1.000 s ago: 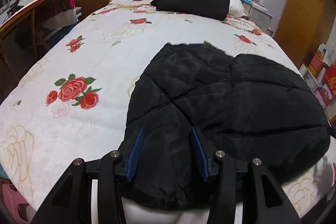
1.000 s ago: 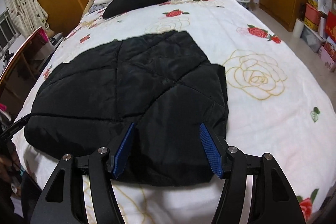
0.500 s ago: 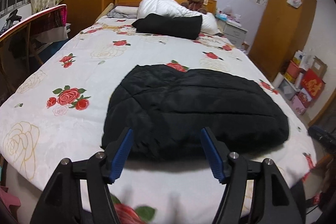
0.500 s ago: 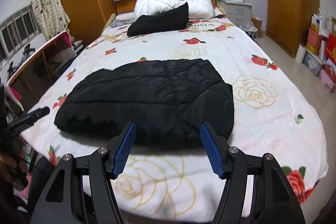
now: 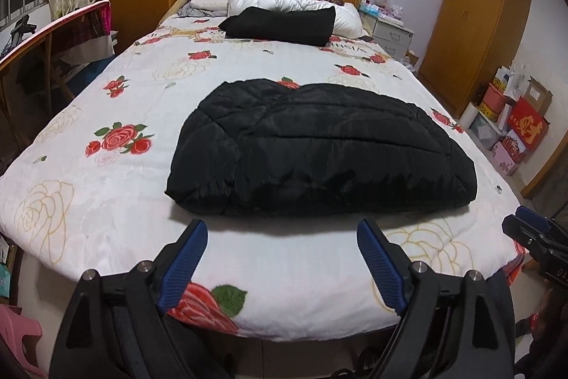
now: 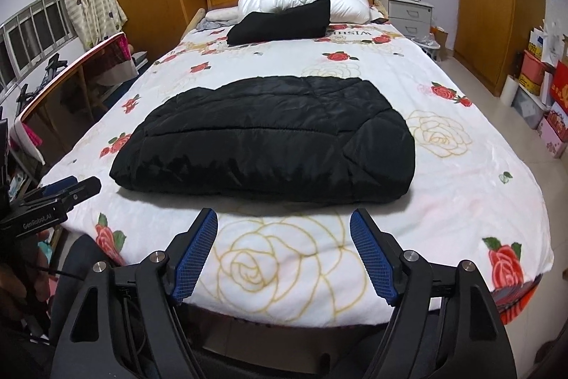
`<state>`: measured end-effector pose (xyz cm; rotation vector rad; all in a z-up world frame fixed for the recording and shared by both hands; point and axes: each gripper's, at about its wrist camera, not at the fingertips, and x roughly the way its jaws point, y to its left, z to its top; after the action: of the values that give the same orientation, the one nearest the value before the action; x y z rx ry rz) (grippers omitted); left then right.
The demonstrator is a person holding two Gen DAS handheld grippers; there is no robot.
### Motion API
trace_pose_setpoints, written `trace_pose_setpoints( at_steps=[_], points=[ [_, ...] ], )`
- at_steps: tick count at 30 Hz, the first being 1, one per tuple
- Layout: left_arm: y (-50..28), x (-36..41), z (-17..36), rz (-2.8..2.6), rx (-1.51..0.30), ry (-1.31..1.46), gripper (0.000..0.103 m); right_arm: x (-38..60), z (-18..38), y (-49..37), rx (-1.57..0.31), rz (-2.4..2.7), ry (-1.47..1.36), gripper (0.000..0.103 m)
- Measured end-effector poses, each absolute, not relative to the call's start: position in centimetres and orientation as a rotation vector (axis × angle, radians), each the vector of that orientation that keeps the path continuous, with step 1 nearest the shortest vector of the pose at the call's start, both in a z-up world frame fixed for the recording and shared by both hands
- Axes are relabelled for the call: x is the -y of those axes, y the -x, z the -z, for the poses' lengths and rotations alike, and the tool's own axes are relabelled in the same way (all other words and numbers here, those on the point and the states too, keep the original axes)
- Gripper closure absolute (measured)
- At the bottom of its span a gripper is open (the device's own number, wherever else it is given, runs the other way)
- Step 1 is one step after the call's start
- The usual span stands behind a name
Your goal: Fold large clothes
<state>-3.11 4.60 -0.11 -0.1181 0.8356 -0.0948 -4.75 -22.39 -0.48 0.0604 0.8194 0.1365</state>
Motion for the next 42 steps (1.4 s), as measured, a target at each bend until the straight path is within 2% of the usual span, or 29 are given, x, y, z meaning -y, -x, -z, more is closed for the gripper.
trace_pose_setpoints(
  at_steps=[42],
  points=[
    [4.2, -3.2, 0.1, 0.089, -0.856, 0.094, 0.015, 21.1, 0.8, 5.9, -0.836, -0.133, -0.049, 0.026]
  ],
)
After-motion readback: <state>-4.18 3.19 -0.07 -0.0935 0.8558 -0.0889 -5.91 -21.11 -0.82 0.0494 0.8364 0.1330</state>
